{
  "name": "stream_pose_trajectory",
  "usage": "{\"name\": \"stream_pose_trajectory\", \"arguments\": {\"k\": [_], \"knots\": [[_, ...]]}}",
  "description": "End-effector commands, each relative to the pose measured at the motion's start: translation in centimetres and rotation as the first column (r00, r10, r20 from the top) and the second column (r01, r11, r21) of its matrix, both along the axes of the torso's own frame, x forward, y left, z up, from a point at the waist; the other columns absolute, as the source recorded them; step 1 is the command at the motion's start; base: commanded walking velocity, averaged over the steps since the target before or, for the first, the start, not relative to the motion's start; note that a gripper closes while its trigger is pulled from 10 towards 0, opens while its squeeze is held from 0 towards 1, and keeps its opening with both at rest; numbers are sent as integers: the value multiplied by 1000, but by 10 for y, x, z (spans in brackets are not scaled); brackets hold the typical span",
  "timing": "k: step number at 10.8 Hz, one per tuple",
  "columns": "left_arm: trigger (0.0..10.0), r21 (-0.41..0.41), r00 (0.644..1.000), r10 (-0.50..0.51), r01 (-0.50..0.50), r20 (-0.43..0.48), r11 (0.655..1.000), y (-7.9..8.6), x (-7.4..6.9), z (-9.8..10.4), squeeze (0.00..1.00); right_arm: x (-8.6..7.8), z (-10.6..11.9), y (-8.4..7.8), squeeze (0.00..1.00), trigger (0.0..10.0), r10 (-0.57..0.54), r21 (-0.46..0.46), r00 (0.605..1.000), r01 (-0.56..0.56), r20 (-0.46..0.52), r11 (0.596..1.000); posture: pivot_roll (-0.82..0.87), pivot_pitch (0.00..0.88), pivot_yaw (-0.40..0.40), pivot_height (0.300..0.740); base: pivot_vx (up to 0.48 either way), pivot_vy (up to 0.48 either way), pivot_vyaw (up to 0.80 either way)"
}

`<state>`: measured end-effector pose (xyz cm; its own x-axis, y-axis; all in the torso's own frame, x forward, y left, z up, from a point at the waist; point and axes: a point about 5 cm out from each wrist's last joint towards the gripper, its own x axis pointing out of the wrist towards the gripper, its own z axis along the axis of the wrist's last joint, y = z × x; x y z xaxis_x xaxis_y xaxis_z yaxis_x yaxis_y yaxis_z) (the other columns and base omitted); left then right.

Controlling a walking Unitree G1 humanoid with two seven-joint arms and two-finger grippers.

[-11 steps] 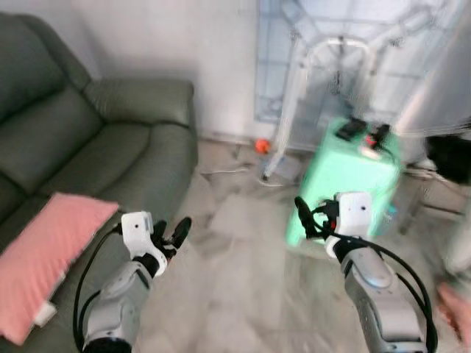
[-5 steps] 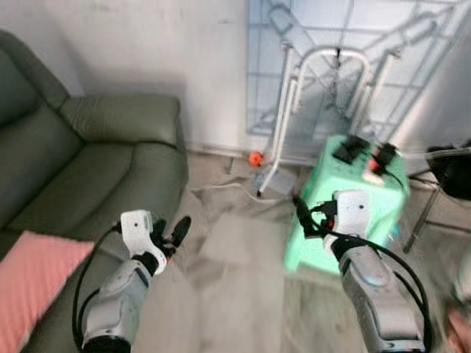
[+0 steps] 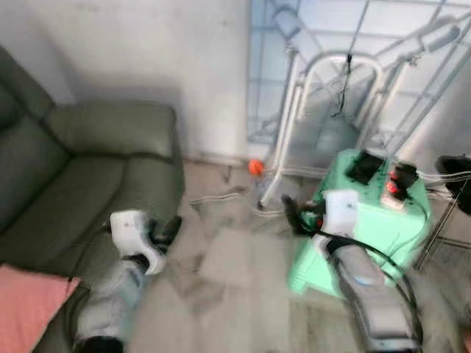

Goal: Move the pillow to the sofa

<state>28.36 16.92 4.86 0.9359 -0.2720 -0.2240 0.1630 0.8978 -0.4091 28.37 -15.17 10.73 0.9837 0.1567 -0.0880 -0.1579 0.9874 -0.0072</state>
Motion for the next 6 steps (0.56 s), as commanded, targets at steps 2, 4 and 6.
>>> {"name": "stream_pose_trajectory", "arguments": {"k": [2, 4, 6], "knots": [[10000, 26, 1000, 19, -19, 3, 999, 10, 0, 2, 0, 1, 3, 5, 0, 10000, 5, 10, 1000, -5, 17, 1000, -198, 60, 4, 740, 480, 0, 0], [10000, 28, 1000, 20, -20, -1, 999, 11, -1, 0, 0, 1, 1, 4, 0, 10000, 6, 7, 1000, -6, 10, 1000, -200, 61, 4, 740, 480, 0, 0], [10000, 75, 999, 36, -35, -19, 997, 20, -3, -6, 0, 0, -4, 3, 0, 10000, 5, 9, 1000, -5, 2, 1000, -199, 61, 3, 740, 480, 0, 0]]}}
